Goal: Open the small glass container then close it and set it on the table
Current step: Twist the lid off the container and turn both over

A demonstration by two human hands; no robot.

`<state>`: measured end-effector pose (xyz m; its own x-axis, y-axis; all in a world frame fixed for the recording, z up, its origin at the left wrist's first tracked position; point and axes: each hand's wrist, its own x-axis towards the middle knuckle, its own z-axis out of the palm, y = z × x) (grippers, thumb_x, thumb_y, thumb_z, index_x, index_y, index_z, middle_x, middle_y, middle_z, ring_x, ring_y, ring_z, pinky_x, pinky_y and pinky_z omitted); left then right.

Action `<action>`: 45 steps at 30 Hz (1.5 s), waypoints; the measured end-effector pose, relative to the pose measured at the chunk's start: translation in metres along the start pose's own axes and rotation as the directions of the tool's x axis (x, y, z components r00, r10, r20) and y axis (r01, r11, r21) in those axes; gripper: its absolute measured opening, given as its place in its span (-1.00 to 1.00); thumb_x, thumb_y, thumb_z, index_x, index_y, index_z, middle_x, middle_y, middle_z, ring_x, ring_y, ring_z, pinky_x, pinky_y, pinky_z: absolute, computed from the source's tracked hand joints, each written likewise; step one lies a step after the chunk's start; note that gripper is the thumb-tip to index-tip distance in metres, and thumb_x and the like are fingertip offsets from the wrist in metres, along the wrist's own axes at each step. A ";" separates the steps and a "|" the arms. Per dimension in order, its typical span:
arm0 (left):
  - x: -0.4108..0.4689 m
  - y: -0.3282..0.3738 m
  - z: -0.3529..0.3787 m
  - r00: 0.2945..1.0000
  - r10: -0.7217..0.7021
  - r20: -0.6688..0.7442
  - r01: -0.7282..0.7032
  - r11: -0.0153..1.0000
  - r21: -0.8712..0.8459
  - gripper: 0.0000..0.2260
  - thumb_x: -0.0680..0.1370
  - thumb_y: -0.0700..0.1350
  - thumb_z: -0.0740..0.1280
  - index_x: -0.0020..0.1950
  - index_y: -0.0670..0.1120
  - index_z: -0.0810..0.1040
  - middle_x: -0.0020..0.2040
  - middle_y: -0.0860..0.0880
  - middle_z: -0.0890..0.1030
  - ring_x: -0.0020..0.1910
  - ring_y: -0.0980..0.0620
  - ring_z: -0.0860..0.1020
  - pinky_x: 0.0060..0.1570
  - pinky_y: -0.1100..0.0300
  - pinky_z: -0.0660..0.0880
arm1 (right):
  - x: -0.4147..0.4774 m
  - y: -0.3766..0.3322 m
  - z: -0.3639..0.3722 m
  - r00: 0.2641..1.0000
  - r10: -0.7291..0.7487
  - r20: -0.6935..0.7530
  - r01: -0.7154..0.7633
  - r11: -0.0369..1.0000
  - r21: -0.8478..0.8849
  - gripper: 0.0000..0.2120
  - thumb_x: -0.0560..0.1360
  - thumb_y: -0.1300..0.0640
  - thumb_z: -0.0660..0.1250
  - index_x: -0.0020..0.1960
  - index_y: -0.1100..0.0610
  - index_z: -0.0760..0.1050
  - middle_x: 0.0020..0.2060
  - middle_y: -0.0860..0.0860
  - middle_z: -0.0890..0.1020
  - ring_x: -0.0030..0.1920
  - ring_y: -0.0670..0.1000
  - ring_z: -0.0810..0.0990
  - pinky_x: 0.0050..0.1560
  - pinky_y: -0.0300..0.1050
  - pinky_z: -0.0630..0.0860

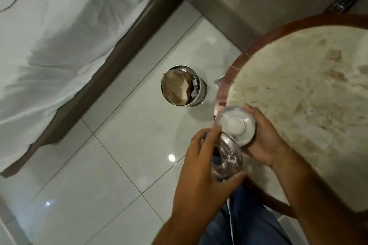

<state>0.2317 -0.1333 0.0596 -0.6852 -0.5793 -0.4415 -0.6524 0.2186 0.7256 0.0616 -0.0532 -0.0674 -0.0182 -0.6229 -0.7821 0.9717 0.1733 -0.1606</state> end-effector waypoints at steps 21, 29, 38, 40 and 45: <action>-0.037 -0.149 -0.049 0.877 -0.398 -0.269 0.275 0.875 -0.399 -0.11 0.39 0.08 0.68 0.61 0.18 0.28 0.52 0.16 0.39 0.47 0.27 0.41 0.40 0.46 0.35 | 0.251 0.033 0.168 0.740 -0.608 0.286 0.132 -0.286 -0.949 -0.12 0.46 -0.33 0.55 0.67 -0.17 0.29 0.52 0.03 0.53 0.51 0.14 0.53 0.41 0.01 0.56; -0.042 -0.162 -0.044 0.833 -0.474 -0.285 0.326 0.837 -0.439 -0.10 0.39 0.17 0.65 0.64 0.21 0.27 0.51 0.18 0.41 0.43 0.40 0.35 0.31 0.61 0.30 | 0.241 0.048 0.166 0.743 -0.567 0.356 0.110 -0.421 -0.900 -0.19 0.53 -0.13 0.62 0.67 0.04 0.38 0.51 0.08 0.55 0.49 0.15 0.54 0.48 0.08 0.57; -0.033 -0.153 -0.039 0.845 -0.467 -0.260 0.328 0.837 -0.439 -0.18 0.41 -0.01 0.67 0.59 0.14 0.36 0.39 0.16 0.51 0.28 0.60 0.41 0.24 0.58 0.39 | 0.234 0.058 0.171 0.797 -0.524 0.300 0.089 -0.390 -0.917 -0.19 0.51 -0.14 0.64 0.64 0.03 0.39 0.51 0.06 0.57 0.51 0.14 0.55 0.46 0.04 0.57; -0.031 -0.150 -0.038 0.841 -0.480 -0.250 0.324 0.816 -0.478 -0.26 0.41 -0.11 0.68 0.51 0.14 0.44 0.28 0.17 0.57 0.22 0.62 0.46 0.26 0.44 0.52 | 0.236 0.060 0.164 0.844 -0.518 0.138 -0.046 -0.325 -0.944 -0.13 0.50 -0.20 0.62 0.68 0.00 0.33 0.53 0.09 0.56 0.51 0.16 0.55 0.38 0.04 0.58; -0.022 -0.159 -0.040 0.841 -0.442 -0.313 0.307 0.865 -0.397 -0.11 0.38 0.14 0.66 0.63 0.11 0.33 0.42 0.19 0.47 0.39 0.35 0.45 0.35 0.39 0.46 | 0.246 0.067 0.186 0.586 -0.670 0.457 0.185 -0.438 -0.880 -0.20 0.41 -0.31 0.58 0.57 -0.12 0.44 0.43 0.03 0.59 0.38 0.12 0.58 0.08 -0.17 0.64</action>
<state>0.3635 -0.1867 -0.0246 -0.1867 -0.8292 -0.5269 -0.6463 -0.3002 0.7015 0.1658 -0.3366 -0.1587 -0.5536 -0.8294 -0.0754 -0.6365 0.4797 -0.6039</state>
